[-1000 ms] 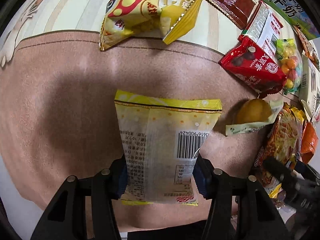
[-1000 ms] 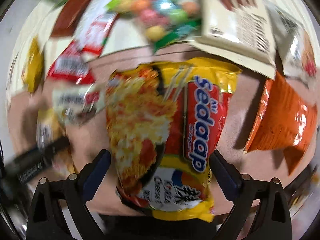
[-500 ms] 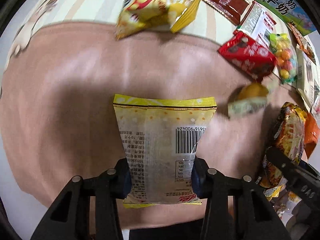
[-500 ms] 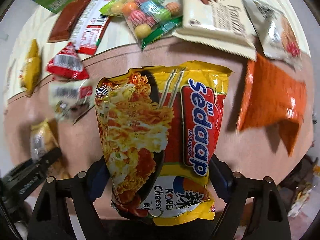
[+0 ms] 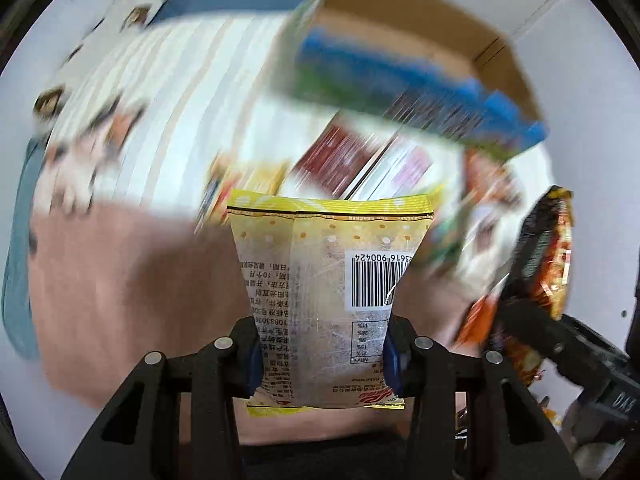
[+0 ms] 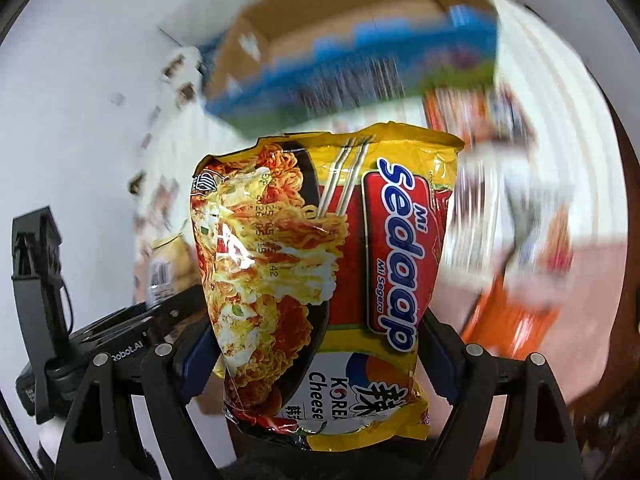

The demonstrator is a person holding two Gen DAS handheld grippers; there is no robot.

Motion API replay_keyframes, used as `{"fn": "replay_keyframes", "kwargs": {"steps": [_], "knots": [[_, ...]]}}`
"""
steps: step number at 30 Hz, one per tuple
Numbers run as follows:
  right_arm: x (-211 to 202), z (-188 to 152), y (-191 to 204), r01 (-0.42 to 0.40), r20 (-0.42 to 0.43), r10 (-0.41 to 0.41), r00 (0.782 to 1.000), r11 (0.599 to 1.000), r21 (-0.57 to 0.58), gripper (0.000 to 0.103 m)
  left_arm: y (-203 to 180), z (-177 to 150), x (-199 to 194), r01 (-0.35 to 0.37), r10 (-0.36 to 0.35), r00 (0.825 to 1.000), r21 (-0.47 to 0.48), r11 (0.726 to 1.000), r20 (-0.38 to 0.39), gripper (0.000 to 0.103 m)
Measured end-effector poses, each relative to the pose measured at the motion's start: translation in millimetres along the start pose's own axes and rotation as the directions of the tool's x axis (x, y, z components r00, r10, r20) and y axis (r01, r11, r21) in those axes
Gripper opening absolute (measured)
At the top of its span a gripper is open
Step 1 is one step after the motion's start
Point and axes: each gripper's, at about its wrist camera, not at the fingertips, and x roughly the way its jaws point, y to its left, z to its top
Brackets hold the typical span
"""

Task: Organize snacks
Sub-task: 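Carry bread bag with left tool while right tool carries noodle pack into box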

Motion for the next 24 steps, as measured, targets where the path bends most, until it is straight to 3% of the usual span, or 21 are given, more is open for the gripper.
{"fn": "replay_keyframes", "kwargs": {"steps": [2,6,9,13,17,24], "knots": [[-24,33,1,-0.005,0.045,0.006,0.999,1.000,-0.026,0.088,-24,50,-9,0.018,-0.019,0.999,0.022,1.000,0.032,0.043],[-44,116,-1,0.033,0.121,-0.025,0.992,0.997,-0.065,0.089,-47,119,-17,0.015,-0.019,0.996,0.053,0.998,0.082,0.043],[-36,178,-6,0.055,0.130,-0.046,0.990,0.997,-0.062,0.089,-62,186,-4,0.001,-0.006,0.997,0.065,0.998,0.081,0.043],[0,258,-23,0.094,0.079,-0.089,0.993,0.994,-0.052,0.089,-66,255,32,-0.008,0.007,1.000,0.053,0.999,0.028,0.043],[35,324,-35,0.143,0.006,-0.143,0.990,0.988,-0.048,0.089,-69,301,72,-0.015,0.017,0.999,0.050,0.999,-0.042,0.043],[96,372,-53,0.222,-0.068,-0.227,0.972,0.972,-0.076,0.089,-73,338,124,-0.035,0.041,0.989,0.047,0.998,-0.139,0.043]]}}
